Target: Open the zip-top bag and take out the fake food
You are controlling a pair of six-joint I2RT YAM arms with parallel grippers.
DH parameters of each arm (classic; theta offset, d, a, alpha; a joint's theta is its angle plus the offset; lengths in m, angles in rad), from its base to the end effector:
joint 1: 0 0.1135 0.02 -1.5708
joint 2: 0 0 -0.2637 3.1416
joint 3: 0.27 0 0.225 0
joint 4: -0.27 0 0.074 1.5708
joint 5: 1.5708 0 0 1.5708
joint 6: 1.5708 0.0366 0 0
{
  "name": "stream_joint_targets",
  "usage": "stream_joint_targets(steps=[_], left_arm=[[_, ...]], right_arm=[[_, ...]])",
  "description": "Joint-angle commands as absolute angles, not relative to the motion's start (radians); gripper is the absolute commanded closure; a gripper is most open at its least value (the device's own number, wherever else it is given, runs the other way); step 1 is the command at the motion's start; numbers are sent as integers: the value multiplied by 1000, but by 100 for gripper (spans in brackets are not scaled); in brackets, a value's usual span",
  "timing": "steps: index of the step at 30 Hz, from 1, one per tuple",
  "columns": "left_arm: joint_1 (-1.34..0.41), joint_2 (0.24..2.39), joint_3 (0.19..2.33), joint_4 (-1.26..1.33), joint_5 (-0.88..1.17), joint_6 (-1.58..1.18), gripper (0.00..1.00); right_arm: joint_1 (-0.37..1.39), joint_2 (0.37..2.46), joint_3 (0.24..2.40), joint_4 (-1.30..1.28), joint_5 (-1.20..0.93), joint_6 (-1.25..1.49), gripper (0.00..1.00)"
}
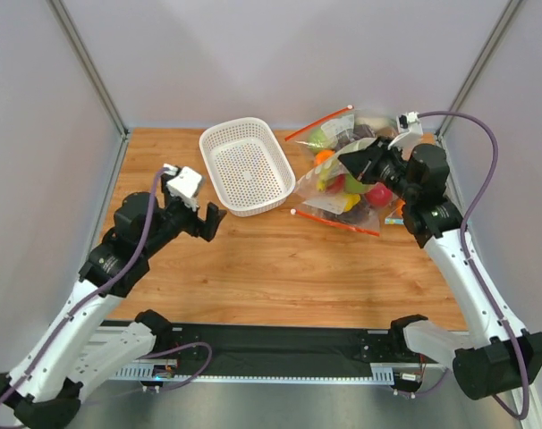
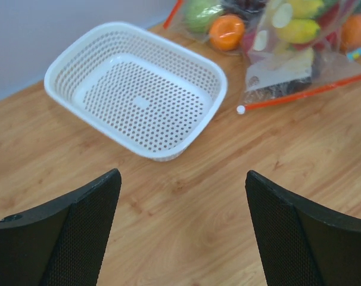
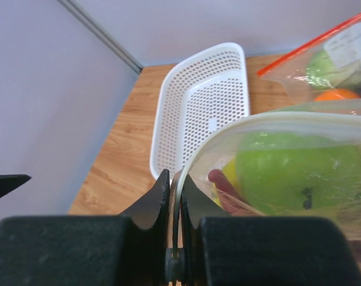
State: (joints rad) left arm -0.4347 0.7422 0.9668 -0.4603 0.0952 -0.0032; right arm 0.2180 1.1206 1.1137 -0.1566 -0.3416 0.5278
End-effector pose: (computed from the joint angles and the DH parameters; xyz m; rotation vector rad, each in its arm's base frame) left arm 0.1174 -0.0584 0.3728 0.4569 1.7650 -0.3967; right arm 0.2215 0.0616 0.3918 0.0173 1.8001 0.8367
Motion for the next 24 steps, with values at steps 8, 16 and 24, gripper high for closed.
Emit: stream_joint_targets(steps=[8,16,24], left_arm=[[-945,1014,1241,-358,-118,342,4],[-965,1095,1236,-269,47,353,2],[-965,1176,1259,-207,198,310,1]], right_arm=[[411,943,1060,-150,-313,684,100],[472,874,979,-100,-328,764,100],[499,884,966,-75,-339,779,100]])
